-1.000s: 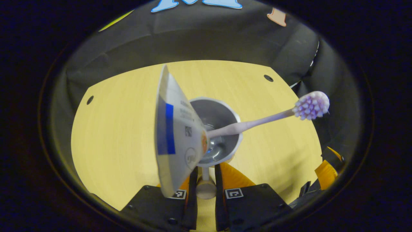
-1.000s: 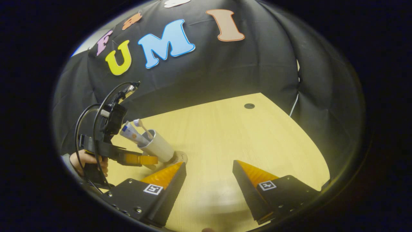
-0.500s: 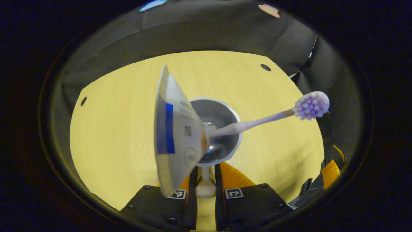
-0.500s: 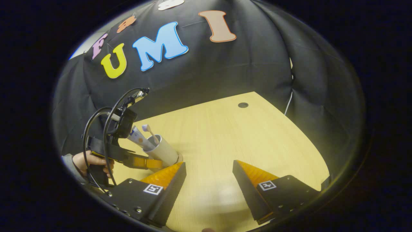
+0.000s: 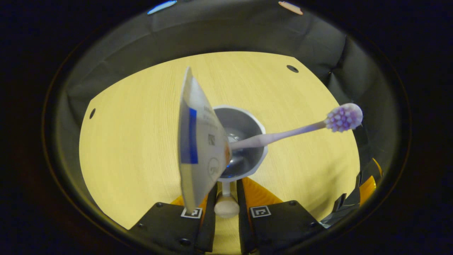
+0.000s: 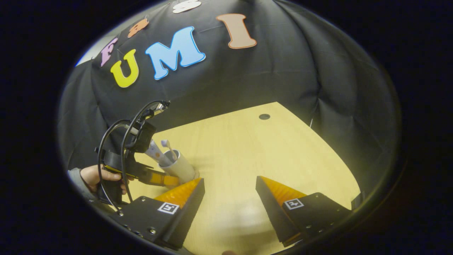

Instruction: Put the toothbrush and toothpaste on the desktop into the cup, then pick up the cup and place it on the coaster on the desktop.

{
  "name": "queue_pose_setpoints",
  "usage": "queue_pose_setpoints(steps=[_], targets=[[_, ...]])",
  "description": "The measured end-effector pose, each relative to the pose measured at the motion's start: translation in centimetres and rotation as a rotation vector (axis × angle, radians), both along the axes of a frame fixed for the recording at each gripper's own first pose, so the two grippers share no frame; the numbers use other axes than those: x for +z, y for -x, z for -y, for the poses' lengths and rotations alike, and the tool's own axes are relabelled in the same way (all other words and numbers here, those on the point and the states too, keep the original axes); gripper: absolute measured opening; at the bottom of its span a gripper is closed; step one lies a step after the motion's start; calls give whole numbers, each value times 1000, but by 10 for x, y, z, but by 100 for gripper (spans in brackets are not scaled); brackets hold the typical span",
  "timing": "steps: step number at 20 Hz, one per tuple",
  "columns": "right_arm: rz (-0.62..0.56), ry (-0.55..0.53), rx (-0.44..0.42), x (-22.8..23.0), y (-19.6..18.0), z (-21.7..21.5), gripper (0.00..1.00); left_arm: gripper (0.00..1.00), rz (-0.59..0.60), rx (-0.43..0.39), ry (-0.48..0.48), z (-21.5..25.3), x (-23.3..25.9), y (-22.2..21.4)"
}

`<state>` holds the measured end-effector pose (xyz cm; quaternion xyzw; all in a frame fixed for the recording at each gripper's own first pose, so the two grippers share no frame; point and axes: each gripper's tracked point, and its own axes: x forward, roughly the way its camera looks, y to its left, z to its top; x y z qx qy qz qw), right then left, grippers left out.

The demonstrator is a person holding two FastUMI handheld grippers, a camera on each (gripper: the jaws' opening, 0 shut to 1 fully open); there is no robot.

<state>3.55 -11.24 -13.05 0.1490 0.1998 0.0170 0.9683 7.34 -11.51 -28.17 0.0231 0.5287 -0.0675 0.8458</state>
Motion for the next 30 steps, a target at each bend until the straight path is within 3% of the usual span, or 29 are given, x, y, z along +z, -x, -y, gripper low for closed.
queue_pose_setpoints(steps=[2,6,8,10,12,16,18,24,30], targets=[[6,5,9,3,0,0,92,31,30,-7,9,1,11,0],[44,28,41,19,1,-5,92,72,99,16,68,1,43,7],[86,52,73,35,2,-12,92,78,169,48,89,-8,66,13],[128,88,100,50,2,-19,92,80,284,85,66,-30,99,17],[173,109,121,65,2,-26,92,80,368,117,72,-26,90,36],[288,160,112,101,5,-39,92,81,558,218,71,-68,157,46],[316,178,98,110,7,-44,94,80,665,231,51,-82,185,53],[431,294,57,143,23,-69,95,78,950,198,7,-109,249,76],[517,340,5,169,46,-89,95,78,1092,139,-11,-129,288,91]])
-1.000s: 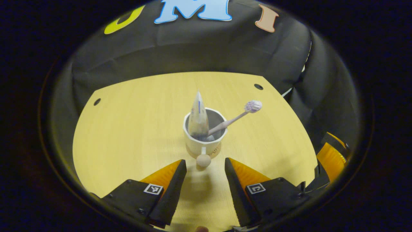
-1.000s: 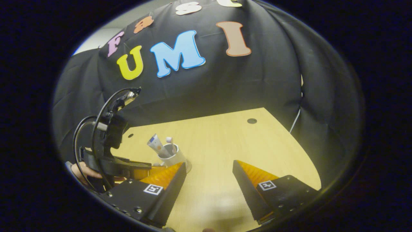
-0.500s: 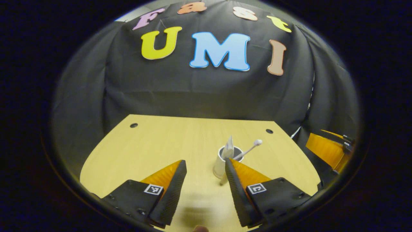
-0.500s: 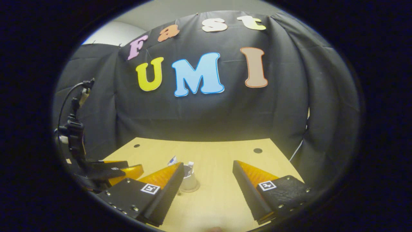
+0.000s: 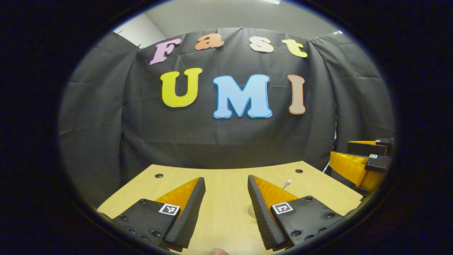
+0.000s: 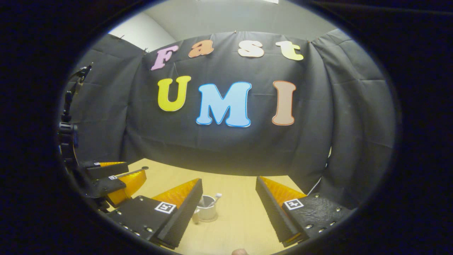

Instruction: Put the toothbrush and toothpaste on the desktop into the cup, then pick up the cup and place it on the coaster on the desktop.

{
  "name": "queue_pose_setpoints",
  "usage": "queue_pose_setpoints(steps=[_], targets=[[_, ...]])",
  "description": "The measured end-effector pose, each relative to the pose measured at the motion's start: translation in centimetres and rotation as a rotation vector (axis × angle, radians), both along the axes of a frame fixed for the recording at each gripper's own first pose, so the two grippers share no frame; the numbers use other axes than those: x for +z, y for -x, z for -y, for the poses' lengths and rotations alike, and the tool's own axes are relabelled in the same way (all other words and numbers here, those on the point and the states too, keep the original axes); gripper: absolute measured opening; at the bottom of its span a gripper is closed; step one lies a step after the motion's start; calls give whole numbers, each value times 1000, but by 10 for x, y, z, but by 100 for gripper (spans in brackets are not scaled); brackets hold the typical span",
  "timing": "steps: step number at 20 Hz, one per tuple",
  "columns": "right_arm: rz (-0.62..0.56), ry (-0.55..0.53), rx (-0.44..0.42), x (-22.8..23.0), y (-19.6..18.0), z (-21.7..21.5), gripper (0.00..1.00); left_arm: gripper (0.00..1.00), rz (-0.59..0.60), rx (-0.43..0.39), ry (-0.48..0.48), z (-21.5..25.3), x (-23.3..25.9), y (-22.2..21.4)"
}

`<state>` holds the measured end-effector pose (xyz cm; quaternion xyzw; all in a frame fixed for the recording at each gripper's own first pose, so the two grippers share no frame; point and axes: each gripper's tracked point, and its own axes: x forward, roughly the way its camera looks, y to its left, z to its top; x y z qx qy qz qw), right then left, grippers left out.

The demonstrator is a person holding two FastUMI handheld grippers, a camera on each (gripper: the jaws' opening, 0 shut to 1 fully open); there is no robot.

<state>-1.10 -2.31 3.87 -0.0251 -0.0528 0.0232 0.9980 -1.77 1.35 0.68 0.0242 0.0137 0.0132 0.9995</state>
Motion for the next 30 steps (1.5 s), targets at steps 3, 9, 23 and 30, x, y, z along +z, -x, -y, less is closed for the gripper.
queue_pose_setpoints(steps=[3,9,23,30], targets=[[-3,8,-12,4,-2,-13,95,78,19,-37,-17,4,5,-1],[37,-31,-49,34,0,-16,95,78,67,-86,-19,6,30,-7],[92,0,-72,48,-13,-1,95,79,91,-93,-1,10,33,-24],[68,-3,-113,40,-13,23,94,79,110,-121,18,22,34,-42]])
